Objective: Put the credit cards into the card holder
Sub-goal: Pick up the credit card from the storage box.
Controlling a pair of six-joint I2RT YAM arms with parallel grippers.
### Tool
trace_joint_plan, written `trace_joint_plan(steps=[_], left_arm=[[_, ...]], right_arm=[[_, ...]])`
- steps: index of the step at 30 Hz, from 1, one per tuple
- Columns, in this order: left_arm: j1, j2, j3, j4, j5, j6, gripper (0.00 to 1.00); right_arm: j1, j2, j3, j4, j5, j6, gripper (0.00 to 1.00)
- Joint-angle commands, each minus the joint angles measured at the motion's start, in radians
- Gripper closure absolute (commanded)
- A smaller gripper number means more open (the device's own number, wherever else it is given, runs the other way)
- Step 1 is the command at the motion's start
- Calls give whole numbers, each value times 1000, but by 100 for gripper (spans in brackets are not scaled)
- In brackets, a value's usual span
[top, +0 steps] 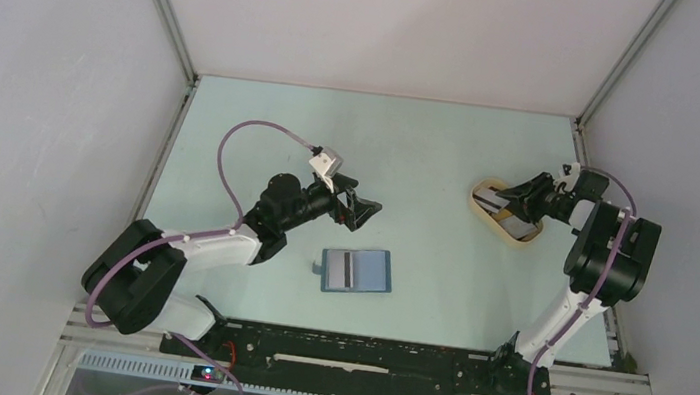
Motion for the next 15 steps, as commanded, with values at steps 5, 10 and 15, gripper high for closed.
trace_joint_plan(steps=[5, 10, 15], left_arm=[[3, 8, 58, 20, 16, -5, 3], [2, 9, 58, 20, 16, -5, 3], [2, 10, 59, 20, 20, -5, 3]], right_arm=[[15, 27, 14, 102, -93, 62, 48], [17, 25, 13, 115, -113, 72, 47], [32, 10, 14, 101, -88, 64, 47]])
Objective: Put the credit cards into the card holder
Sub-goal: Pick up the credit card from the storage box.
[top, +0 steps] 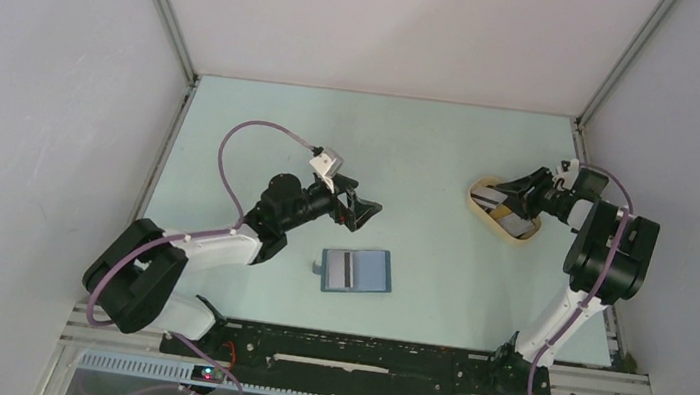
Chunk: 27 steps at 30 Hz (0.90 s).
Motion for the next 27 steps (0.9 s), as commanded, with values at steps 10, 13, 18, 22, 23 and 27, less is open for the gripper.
trace_joint_plan(steps=[10, 13, 18, 22, 23, 27], left_arm=[[2, 9, 62, 21, 20, -7, 3], [2, 11, 64, 21, 21, -7, 3], [2, 11, 64, 21, 22, -7, 3], [3, 9, 64, 21, 25, -7, 3], [2, 9, 64, 21, 23, -7, 3], [2, 9, 62, 21, 25, -7, 3]], right_arm=[[60, 14, 32, -6, 61, -11, 46], [61, 30, 39, 9, 35, 8, 46], [60, 8, 38, 43, -21, 16, 49], [64, -5, 34, 69, -50, 31, 49], [65, -7, 34, 72, -51, 31, 49], [67, -6, 33, 74, -59, 35, 50]])
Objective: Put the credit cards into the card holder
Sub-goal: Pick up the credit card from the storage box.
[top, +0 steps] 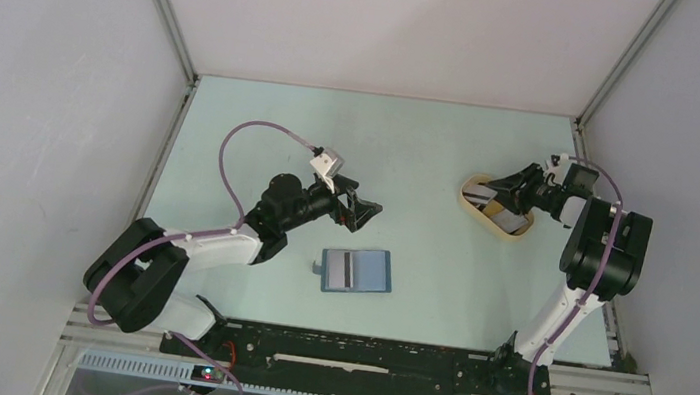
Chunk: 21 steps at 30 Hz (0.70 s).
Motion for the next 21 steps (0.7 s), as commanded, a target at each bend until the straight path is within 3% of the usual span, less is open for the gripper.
trace_joint_plan(steps=[1, 8, 21], left_arm=[[2, 3, 62, 21, 19, 1, 3], [3, 5, 64, 21, 21, 0, 3], [2, 5, 64, 21, 23, 0, 3]], right_arm=[[15, -18, 27, 37, -46, 18, 51], [42, 5, 49, -19, -7, -20, 59], [44, -5, 93, -158, 96, -94, 53]])
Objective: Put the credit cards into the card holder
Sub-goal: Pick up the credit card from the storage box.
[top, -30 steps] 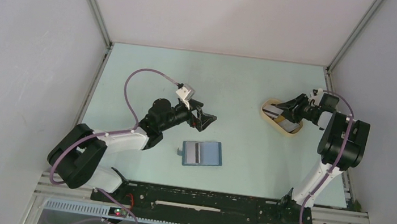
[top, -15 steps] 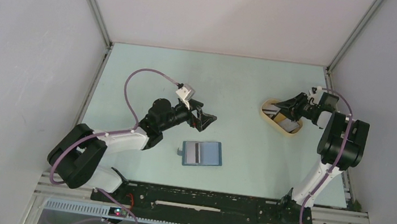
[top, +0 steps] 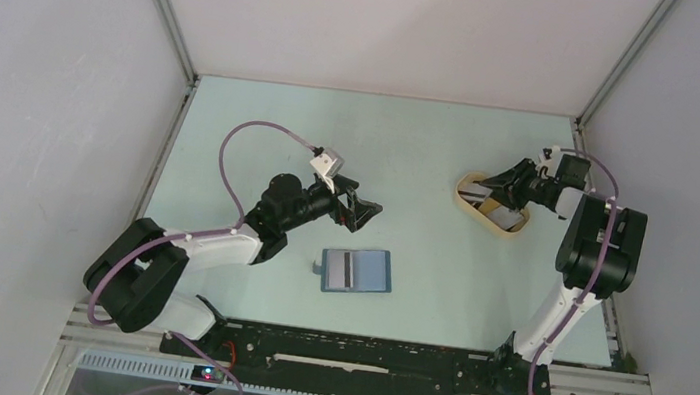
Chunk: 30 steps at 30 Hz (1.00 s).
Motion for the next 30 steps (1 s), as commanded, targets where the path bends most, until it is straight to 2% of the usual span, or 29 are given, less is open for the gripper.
trace_joint_plan(steps=[1, 16, 30], left_arm=[[3, 5, 64, 21, 21, 1, 3], [2, 6, 66, 21, 23, 0, 3], [2, 15, 72, 21, 28, 0, 3]], right_arm=[[-14, -12, 22, -47, 34, -43, 53], [7, -43, 22, -55, 0, -41, 53], [61, 27, 65, -80, 27, -50, 47]])
